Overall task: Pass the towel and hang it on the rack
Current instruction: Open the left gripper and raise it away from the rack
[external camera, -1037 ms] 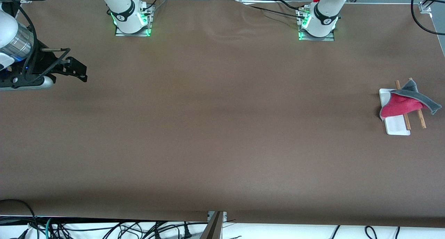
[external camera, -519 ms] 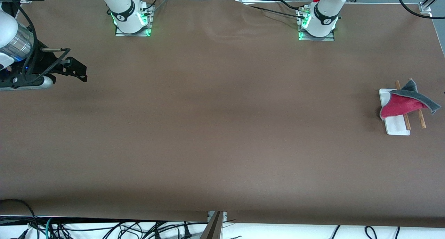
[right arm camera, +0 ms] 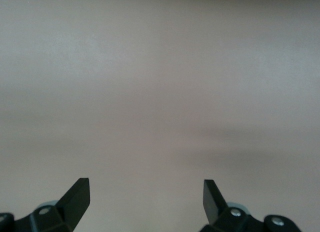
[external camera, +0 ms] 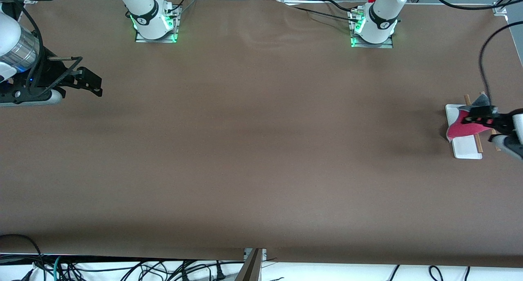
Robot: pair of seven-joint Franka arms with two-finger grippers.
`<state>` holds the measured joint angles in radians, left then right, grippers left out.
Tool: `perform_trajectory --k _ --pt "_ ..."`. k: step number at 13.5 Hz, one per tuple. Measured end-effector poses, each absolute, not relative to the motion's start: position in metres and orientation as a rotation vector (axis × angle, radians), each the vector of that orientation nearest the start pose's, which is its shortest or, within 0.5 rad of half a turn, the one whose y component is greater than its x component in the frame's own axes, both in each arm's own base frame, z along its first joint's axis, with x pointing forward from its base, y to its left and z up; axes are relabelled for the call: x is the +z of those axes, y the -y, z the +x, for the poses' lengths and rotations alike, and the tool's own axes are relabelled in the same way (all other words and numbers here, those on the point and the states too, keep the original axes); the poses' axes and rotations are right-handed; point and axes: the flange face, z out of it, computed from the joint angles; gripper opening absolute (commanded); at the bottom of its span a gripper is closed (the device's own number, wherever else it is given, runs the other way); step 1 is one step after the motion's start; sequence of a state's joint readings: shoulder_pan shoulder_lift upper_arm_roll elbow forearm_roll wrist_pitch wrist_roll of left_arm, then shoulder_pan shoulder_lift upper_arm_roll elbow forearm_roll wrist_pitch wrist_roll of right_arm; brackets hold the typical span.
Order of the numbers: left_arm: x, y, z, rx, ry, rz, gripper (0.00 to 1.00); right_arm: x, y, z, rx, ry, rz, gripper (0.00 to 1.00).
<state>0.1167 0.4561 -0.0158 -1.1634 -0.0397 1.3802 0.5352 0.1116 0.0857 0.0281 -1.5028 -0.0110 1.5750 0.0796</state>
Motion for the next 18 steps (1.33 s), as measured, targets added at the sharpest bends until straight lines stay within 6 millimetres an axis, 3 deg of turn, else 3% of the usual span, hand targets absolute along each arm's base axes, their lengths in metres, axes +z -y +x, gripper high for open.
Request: perform_trajectory --k 3,5,7,10,12,15,18 --pt "0.538 -0.002 0.636 0.246 -0.379 -3.175 1.0 0.608 -0.079 0.576 0.02 0.094 -3.15 1.0" --pt "0.549 0.024 0.611 0.134 -0.21 -3.177 1.0 0.608 -0.079 0.576 0.02 0.094 -3.15 1.0" --pt "0.559 0.029 0.583 0.01 -0.128 -3.179 1.0 0.608 -0.079 0.576 0.019 0.094 -3.15 1.0" --pt "0.573 0.014 0.553 -0.074 -0.033 -3.178 1.0 0.608 -0.079 0.576 0.019 0.094 -3.15 1.0" --pt "0.576 0.023 0.547 -0.081 0.046 -3.178 1.0 0.608 -0.079 0.576 0.019 0.094 -3.15 1.0" --pt "0.575 0.054 0.547 -0.101 -0.003 -3.13 1.0 0.608 -0.079 0.576 0.019 0.094 -3.15 1.0" --pt "0.575 0.054 0.548 -0.104 -0.002 -3.123 1.0 0.608 -0.079 0.576 0.019 0.094 -3.15 1.0"
